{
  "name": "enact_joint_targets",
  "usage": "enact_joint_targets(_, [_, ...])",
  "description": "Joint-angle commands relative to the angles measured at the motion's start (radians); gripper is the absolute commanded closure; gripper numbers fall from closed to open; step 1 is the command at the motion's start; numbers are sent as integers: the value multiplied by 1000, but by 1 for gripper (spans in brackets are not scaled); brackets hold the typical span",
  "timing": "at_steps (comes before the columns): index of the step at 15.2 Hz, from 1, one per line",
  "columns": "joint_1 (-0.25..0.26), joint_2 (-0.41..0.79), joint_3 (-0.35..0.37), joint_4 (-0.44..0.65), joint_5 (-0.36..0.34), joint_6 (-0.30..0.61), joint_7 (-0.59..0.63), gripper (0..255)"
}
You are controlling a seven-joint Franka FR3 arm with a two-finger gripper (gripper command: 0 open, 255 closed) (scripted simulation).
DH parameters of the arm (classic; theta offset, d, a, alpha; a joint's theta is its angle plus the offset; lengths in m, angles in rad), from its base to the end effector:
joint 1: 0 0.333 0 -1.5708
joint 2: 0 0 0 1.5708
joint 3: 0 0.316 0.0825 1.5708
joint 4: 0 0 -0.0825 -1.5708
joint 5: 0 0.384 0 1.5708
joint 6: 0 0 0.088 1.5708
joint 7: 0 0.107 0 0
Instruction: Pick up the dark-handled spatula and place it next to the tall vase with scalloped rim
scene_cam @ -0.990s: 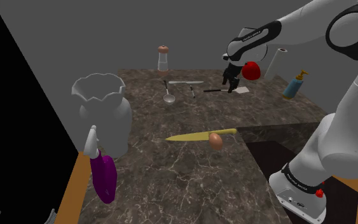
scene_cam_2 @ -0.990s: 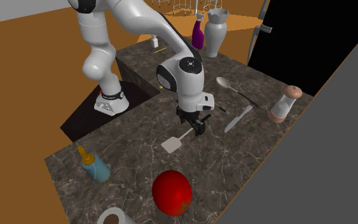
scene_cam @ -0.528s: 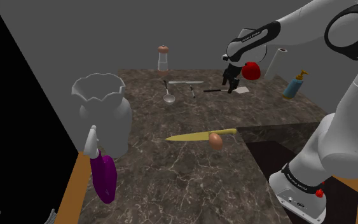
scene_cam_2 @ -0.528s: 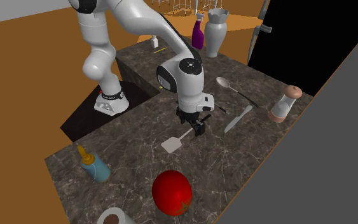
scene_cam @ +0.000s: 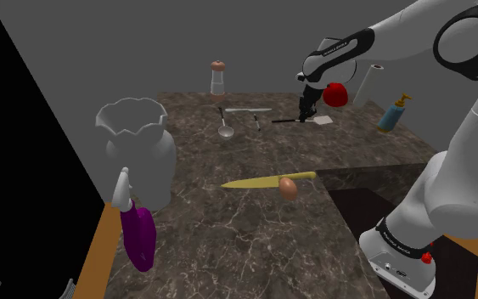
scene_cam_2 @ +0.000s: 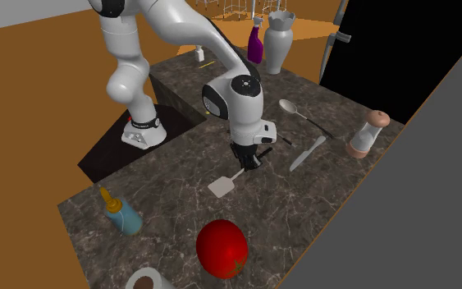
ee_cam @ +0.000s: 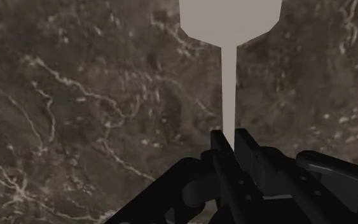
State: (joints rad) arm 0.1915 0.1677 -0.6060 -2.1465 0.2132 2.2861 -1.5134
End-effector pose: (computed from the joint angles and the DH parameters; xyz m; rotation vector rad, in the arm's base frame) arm 0.5144 -0.2164 0.3385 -2.7533 -1.4440 -0.0911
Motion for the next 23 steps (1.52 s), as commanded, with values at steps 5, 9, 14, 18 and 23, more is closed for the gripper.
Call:
enact_joint_targets(5, [5,-27,-6,14,-25,-34,19,255])
enact_joint_targets(9, [11,-61,-12,36,-55,-82,42,255])
enact_joint_targets(14, [16,-98,-15,68,-87,-142,67,255])
enact_joint_targets(18, [18,-123,-16,98,-108,-192,84,255])
enact_joint_targets(23, [21,-150,-15,141,-129,-255,101,255])
